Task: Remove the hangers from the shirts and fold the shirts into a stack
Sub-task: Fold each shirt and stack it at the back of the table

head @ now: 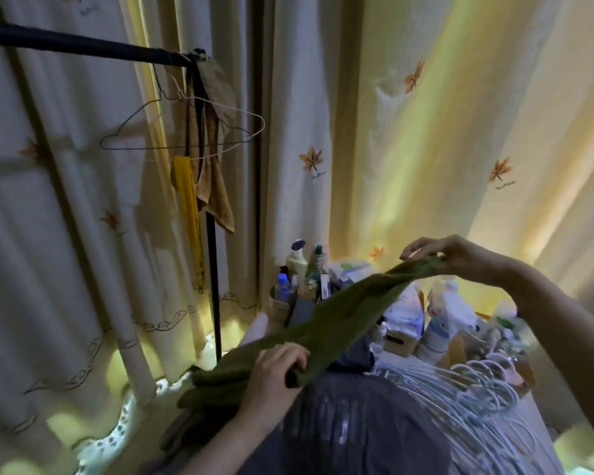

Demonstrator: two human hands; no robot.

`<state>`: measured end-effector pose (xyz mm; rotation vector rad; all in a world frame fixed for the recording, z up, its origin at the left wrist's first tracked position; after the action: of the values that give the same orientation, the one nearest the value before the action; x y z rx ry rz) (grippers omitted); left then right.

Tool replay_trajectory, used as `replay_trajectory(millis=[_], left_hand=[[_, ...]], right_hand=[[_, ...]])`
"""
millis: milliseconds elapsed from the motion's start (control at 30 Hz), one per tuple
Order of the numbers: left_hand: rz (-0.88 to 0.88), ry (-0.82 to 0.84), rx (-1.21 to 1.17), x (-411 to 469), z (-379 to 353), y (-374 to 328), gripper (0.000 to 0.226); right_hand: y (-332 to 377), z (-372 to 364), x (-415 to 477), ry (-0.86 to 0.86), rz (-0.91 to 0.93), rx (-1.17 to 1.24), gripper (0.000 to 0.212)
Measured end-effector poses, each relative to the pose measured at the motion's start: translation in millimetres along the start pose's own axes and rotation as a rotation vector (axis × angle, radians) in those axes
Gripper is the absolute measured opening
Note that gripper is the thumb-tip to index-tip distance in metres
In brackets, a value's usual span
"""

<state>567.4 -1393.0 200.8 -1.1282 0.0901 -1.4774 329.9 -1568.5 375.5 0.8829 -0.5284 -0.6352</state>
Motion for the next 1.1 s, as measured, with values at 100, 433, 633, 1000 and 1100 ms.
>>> replay_trajectory(millis=[100,433,633,1000,1100], left_hand=[[-0.019,0.329,0.051,-52.6,-79.9,-7.2,0.017],[0.229,0.735,-0.04,-111.7,-151.5,13.0,0.028],[0.163,0.854,0.303,-108.8,-125.6,79.1,0.026],[0.008,0.665,0.189,-119.1,-129.2,61.6,0.016],[-0.021,0.669,0.151,-125.5,-145.0,51.4,0.027]], right_hand=[[-72.2,-4.4,-48.1,0.108,-0.206,-0.17,0.025],[-214.1,-22.1,-173.1,-0.098,-0.791,0.261,0.02],[-216.9,-11.1,-165.3,-0.076,-0.716,-0.291,0.034],[-224.3,-15.7,-200.0,0.036,-0.651,-0.282,0.031],[-231.8,-25.7,-222.7,0.064,-0.672,-0.411,0.025]])
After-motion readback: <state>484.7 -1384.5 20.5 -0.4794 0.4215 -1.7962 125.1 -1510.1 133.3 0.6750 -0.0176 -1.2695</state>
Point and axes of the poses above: each hand's wrist, its own x-axis towards the middle knuckle, its own z-axis out of the back of the hand, y = z × x, the point moved 6 cm from there along x, towards the middle knuckle, and after that the axes turned 10 degrees about -y, right-handed, at the moved point
